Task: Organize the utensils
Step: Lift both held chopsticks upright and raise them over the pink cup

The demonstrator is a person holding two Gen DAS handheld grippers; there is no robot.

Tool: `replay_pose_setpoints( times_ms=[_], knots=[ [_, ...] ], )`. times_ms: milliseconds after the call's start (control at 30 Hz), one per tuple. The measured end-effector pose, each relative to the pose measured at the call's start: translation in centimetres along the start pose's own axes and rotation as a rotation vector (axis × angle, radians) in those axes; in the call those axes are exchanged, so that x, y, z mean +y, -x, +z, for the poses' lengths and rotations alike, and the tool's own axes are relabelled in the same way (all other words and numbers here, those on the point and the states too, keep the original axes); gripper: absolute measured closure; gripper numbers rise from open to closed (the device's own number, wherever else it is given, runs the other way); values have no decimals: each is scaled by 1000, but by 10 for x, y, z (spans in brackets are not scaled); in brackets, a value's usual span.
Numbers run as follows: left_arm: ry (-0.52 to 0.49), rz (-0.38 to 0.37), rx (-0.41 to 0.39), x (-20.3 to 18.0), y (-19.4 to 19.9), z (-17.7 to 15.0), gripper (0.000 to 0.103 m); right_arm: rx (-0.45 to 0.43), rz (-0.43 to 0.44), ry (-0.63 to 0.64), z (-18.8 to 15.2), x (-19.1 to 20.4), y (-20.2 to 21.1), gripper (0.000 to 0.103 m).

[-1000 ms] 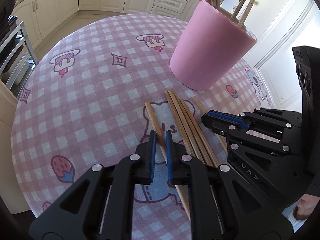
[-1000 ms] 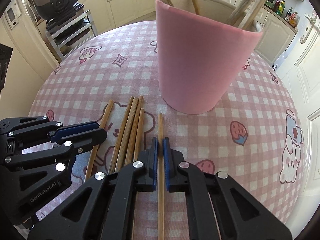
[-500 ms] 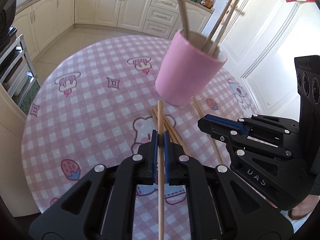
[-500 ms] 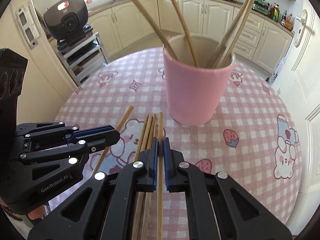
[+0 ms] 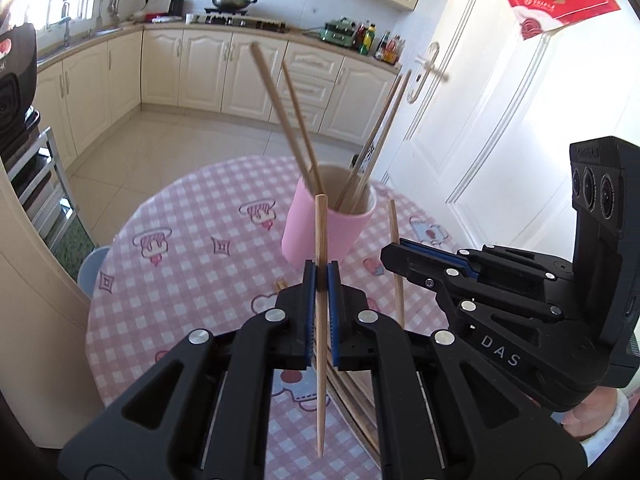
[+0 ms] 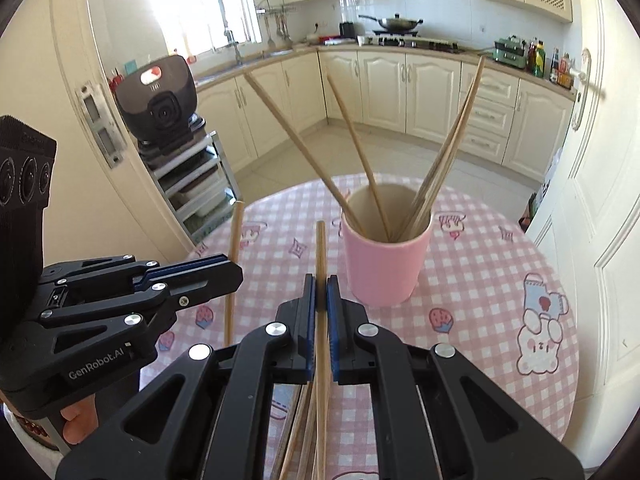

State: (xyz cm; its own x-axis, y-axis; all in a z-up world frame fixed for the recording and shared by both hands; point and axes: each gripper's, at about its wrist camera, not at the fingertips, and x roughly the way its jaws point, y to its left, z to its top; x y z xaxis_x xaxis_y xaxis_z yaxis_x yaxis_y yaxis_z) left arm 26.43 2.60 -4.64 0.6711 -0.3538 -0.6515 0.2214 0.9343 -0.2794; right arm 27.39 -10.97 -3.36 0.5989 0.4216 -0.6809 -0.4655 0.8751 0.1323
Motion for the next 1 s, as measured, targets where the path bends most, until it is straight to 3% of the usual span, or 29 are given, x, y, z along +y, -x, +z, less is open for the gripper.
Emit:
replay_pose_setpoints(
  times_ms=[200, 500, 1000],
  knots=[
    [-25, -2, -76, -13, 23, 12, 97, -109, -35, 10, 5, 0, 24, 99],
    [-42, -1, -179, -24, 46, 26, 97, -194, -71, -19, 11, -5, 46, 99],
    [-36, 12, -392, -44, 63, 92, 97, -462, -149, -67, 71, -14, 89, 99]
  ],
)
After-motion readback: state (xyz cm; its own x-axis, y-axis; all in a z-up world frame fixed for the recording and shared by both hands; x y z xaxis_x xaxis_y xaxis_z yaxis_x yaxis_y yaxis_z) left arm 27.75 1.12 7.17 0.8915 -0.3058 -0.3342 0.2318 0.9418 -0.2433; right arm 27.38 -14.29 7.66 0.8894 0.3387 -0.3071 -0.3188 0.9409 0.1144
